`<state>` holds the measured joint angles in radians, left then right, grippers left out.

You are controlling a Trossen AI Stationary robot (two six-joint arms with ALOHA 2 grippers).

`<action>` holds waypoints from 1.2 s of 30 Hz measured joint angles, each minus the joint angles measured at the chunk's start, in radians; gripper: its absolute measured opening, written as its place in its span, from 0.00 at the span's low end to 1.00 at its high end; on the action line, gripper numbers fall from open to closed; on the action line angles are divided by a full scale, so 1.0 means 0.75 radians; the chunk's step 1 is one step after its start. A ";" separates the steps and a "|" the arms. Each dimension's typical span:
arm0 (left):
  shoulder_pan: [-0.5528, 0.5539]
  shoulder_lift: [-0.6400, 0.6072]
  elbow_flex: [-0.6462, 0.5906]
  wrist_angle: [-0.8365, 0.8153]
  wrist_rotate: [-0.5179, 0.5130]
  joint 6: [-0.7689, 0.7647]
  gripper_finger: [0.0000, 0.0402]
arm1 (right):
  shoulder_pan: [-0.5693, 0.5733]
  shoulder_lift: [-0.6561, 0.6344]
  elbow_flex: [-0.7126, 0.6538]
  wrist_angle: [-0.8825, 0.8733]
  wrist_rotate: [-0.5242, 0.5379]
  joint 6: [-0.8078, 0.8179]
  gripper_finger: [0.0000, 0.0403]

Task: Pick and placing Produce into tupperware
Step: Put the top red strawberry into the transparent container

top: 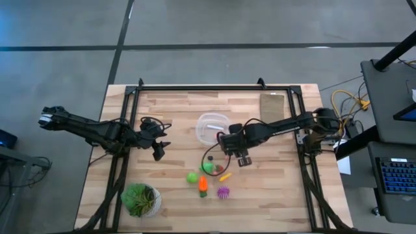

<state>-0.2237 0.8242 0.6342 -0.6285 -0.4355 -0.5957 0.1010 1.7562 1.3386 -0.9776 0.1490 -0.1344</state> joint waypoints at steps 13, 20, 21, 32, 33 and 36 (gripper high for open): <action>0.000 0.001 0.000 0.017 -0.060 0.003 0.49 | -0.151 0.069 0.468 -0.412 -0.111 0.250 0.36; 0.000 0.001 0.001 0.033 -0.059 0.002 0.49 | -0.231 0.307 0.594 -0.288 -0.115 0.140 0.36; 0.000 0.001 0.001 0.032 -0.057 0.001 0.49 | -0.232 0.346 0.618 -0.290 -0.101 0.112 0.36; 0.000 -0.003 0.004 0.031 -0.036 -0.002 0.49 | -0.235 0.581 0.762 -0.292 -0.001 -0.056 0.36; 0.000 -0.003 0.004 0.030 -0.035 -0.002 0.49 | -0.237 0.581 0.759 -0.291 0.028 -0.056 0.36; 0.000 -0.003 0.004 0.028 -0.034 -0.001 0.49 | -0.252 0.579 0.737 -0.295 0.046 -0.056 0.37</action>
<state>-0.2237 0.8223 0.6373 -0.6075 -0.4610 -0.5964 -0.0880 2.1906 1.8916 -1.1989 0.1837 -0.1762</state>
